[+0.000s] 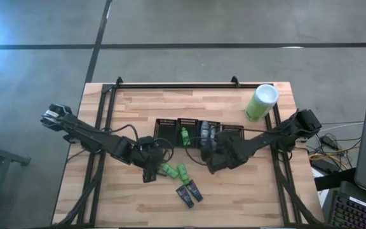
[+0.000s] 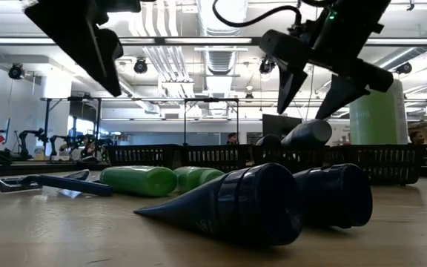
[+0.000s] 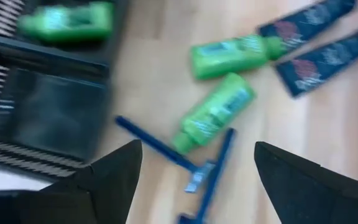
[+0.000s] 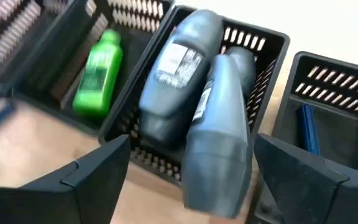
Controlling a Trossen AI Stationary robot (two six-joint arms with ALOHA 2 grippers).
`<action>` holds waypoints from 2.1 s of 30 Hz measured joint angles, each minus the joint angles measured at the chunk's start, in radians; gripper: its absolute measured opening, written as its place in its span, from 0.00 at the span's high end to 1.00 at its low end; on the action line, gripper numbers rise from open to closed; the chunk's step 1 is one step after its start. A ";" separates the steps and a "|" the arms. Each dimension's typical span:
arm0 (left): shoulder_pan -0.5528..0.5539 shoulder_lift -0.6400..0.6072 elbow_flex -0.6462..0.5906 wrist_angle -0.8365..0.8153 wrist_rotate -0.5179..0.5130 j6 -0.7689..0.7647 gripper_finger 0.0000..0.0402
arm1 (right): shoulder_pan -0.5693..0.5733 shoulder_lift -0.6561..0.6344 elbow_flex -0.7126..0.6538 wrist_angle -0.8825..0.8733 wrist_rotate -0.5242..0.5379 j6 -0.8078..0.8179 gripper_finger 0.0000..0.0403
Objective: Pick & Place Travel size toiletries
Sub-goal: Put the shampoo into the middle left black bin
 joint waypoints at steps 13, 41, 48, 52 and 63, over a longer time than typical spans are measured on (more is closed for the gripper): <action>-0.033 0.059 -0.098 0.317 0.049 0.342 0.22 | 0.066 -0.012 0.115 -0.085 -0.056 -0.307 0.13; 0.093 0.340 -0.097 0.386 0.192 0.657 0.36 | 0.122 -0.063 0.169 -0.246 -0.047 -0.166 0.17; 0.092 0.281 -0.103 0.333 0.196 0.586 0.54 | 0.126 -0.064 0.168 -0.245 -0.046 -0.129 0.16; 0.092 0.199 -0.102 0.271 0.159 0.420 0.66 | 0.126 -0.067 0.168 -0.248 -0.045 -0.125 0.20; 0.167 -0.029 -0.100 0.369 -0.139 -0.589 0.63 | 0.126 -0.069 0.168 -0.257 -0.010 0.020 0.29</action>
